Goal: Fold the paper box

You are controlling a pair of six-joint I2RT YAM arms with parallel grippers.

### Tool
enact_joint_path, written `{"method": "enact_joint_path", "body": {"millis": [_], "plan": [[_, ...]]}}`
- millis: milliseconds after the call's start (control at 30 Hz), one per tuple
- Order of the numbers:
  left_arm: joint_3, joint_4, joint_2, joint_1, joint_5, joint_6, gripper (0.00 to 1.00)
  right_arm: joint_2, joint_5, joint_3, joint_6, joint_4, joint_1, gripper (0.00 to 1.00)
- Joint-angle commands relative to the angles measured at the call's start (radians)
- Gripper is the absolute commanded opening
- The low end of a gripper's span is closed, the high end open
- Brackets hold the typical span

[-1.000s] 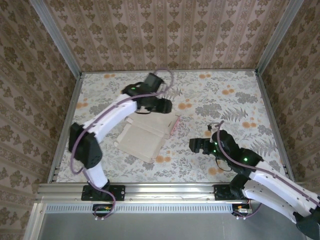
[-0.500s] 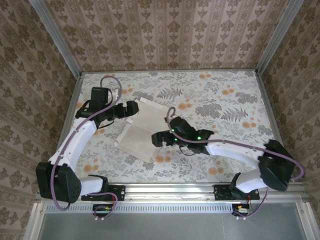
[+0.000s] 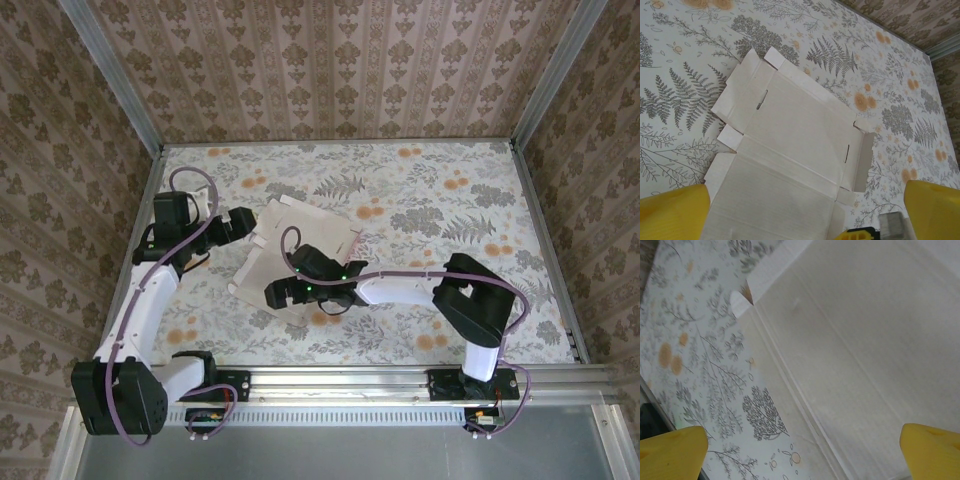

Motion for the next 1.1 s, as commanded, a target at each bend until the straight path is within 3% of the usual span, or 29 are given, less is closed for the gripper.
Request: {"method": "enact_joint_path", "body": {"millis": [0, 533, 833, 1067], "plan": [[-0.023, 0.050, -0.014, 0.007, 0.018, -0.020, 1.00, 0.026, -0.010, 0.023, 0.035, -0.054, 0.004, 1.00], [-0.060, 0.108, -0.001, 0.008, 0.031, -0.013, 1.00, 0.005, 0.001, -0.060, -0.052, -0.192, -0.018, 1.00], [-0.074, 0.126, 0.038, 0.003, 0.057, -0.002, 1.00, -0.120, 0.043, -0.181, -0.097, -0.276, -0.052, 1.00], [0.025, -0.031, 0.200, -0.095, -0.110, 0.055, 1.00, -0.269, 0.045, -0.321, -0.180, -0.371, -0.087, 1.00]]}}
